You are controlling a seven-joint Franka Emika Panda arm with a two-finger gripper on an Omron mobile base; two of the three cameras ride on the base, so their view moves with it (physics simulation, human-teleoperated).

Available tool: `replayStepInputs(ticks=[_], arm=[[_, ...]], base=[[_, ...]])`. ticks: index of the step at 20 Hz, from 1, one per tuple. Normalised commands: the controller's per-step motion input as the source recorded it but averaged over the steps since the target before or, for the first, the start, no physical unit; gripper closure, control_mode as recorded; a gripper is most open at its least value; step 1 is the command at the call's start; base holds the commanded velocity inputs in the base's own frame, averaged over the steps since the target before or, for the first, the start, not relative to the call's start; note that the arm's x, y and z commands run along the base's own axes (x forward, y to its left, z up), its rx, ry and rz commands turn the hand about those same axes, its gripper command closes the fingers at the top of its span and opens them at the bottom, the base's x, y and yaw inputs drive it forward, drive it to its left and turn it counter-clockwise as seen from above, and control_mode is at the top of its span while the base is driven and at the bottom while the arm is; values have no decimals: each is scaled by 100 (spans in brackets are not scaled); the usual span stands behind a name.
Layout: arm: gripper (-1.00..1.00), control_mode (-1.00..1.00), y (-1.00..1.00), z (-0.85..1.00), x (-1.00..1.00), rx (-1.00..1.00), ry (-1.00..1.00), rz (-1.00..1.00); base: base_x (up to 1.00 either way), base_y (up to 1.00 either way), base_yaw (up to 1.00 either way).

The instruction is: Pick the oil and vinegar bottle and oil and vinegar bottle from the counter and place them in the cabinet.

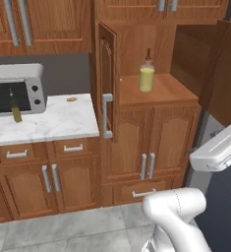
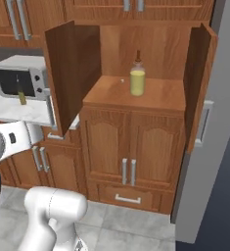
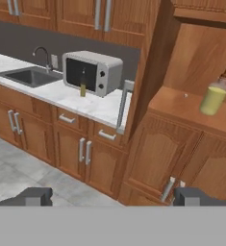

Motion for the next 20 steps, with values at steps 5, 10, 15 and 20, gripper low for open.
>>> replayStepInputs(ticks=[5, 10, 15, 20], arm=[[-100, 100, 0, 0, 0, 0, 0, 0], [-100, 100, 0, 0, 0, 0, 0, 0], [-100, 100, 0, 0, 0, 0, 0, 0], [-100, 100, 0, 0, 0, 0, 0, 0]], base=[[-59, 99, 10], [-48, 100, 5], [25, 59, -5], [34, 58, -10]])
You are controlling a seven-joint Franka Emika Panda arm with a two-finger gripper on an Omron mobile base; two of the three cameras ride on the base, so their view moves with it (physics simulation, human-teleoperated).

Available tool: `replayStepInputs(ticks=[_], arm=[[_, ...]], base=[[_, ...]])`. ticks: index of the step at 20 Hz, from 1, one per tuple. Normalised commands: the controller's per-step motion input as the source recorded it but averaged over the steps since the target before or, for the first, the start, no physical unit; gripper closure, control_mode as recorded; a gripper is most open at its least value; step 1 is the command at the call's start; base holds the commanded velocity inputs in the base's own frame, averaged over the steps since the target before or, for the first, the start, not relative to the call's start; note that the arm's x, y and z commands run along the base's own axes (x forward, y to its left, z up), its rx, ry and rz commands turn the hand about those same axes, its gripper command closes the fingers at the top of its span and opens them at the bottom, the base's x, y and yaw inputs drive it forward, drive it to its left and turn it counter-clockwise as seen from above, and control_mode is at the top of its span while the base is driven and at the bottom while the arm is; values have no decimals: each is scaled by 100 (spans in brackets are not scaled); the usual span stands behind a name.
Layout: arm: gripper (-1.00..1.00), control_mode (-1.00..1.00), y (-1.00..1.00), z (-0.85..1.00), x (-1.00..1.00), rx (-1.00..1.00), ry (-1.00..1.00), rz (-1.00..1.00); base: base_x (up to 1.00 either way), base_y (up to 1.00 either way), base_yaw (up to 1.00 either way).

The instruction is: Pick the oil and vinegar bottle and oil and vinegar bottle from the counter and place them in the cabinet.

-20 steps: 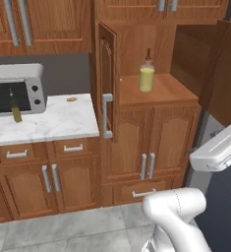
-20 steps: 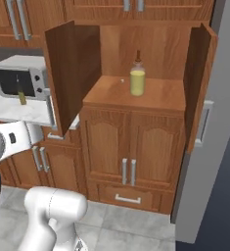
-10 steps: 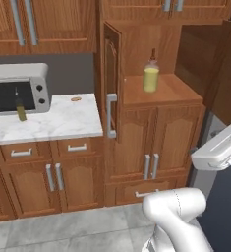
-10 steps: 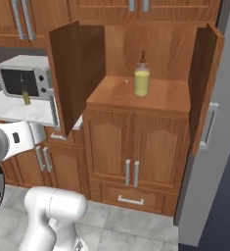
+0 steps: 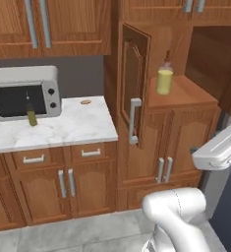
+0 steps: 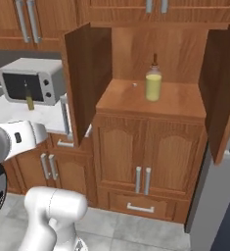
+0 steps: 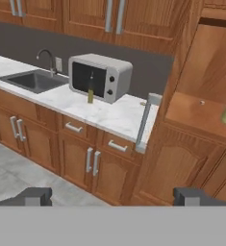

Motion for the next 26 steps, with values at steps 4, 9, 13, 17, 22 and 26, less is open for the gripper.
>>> replayStepInputs(ticks=[4, 9, 13, 17, 22, 26], arm=[[-100, 100, 0, 0, 0, 0, 0, 0], [-100, 100, 0, 0, 0, 0, 0, 0], [-100, 100, 0, 0, 0, 0, 0, 0], [-100, 100, 0, 0, 0, 0, 0, 0], [-100, 100, 0, 0, 0, 0, 0, 0], [-100, 100, 0, 0, 0, 0, 0, 0]], base=[[-39, 57, -4], [-47, 85, -2], [-35, 95, -4], [2, 89, -7], [54, 77, -12], [84, 59, -11]])
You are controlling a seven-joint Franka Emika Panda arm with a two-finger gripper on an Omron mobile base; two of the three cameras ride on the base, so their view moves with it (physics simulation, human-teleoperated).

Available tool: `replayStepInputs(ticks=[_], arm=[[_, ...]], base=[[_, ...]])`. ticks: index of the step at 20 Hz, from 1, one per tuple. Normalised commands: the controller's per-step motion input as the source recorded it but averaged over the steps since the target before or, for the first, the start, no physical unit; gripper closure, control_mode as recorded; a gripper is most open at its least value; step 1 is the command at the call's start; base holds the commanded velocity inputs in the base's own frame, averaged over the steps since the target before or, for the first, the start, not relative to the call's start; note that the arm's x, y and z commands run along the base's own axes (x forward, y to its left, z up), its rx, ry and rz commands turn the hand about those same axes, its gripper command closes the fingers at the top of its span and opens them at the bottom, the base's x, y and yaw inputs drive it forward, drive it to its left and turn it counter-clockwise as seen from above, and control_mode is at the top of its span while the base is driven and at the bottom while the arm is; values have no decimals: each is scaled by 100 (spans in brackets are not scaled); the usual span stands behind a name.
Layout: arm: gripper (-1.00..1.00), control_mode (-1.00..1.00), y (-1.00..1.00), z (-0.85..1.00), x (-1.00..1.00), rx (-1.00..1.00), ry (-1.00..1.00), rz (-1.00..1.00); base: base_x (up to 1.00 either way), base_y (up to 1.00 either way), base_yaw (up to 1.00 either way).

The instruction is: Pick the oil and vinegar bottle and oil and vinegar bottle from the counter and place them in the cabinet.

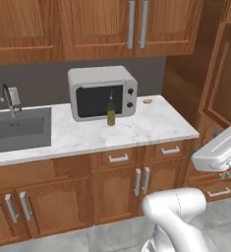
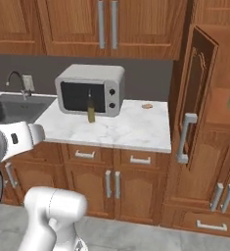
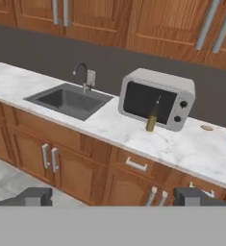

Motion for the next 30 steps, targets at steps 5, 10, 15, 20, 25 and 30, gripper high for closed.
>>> replayStepInputs(ticks=[5, 10, 15, 20, 25, 30], arm=[[-100, 100, 0, 0, 0, 0, 0, 0], [-100, 100, 0, 0, 0, 0, 0, 0], [-100, 100, 0, 0, 0, 0, 0, 0], [-100, 100, 0, 0, 0, 0, 0, 0], [-100, 100, 0, 0, 0, 0, 0, 0], [-100, 100, 0, 0, 0, 0, 0, 0]], base=[[99, 12, -8], [69, -21, -7], [22, -4, -1], [27, 1, 0], [48, 3, 0], [5, 0, 0]])
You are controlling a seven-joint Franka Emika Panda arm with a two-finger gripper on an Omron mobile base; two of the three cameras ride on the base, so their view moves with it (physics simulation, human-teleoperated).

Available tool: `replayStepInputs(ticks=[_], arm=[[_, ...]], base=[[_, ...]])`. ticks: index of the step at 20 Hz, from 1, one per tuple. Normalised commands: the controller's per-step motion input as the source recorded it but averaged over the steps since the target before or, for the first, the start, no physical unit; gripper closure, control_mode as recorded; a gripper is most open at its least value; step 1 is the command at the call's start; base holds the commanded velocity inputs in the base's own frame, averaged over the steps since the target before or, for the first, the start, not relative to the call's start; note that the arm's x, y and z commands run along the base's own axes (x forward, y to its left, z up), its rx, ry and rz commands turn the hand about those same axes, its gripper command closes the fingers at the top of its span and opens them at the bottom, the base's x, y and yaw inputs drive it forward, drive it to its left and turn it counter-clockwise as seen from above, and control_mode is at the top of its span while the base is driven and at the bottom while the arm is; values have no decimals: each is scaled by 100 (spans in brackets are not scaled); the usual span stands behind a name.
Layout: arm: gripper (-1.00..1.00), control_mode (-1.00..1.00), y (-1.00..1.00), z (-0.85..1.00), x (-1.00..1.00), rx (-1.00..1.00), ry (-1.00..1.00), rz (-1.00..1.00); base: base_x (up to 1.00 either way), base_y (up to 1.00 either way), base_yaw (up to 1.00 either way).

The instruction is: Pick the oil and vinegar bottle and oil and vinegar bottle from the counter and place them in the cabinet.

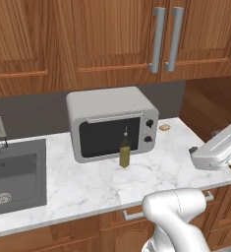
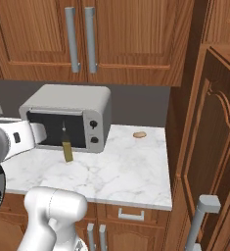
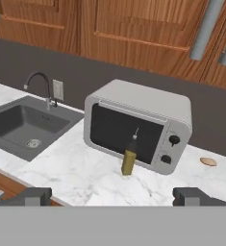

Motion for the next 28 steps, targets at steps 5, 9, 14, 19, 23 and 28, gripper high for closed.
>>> replayStepInputs(ticks=[5, 9, 14, 19, 23, 28], arm=[[-100, -100, 5, -10, 14, -1, 3, 0], [-100, -100, 11, -27, 34, 2, 7, -2], [-100, -100, 4, -35, 28, 6, 8, -1], [-100, -100, 0, -43, 24, 7, 9, -1], [-100, -100, 5, -35, 18, 3, 6, -2], [-100, -100, 19, -17, 15, 0, 0, -7]], base=[[0, 0, 0], [0, 0, 0], [0, 0, 0], [0, 0, 0], [0, 0, 0], [0, 0, 0]])
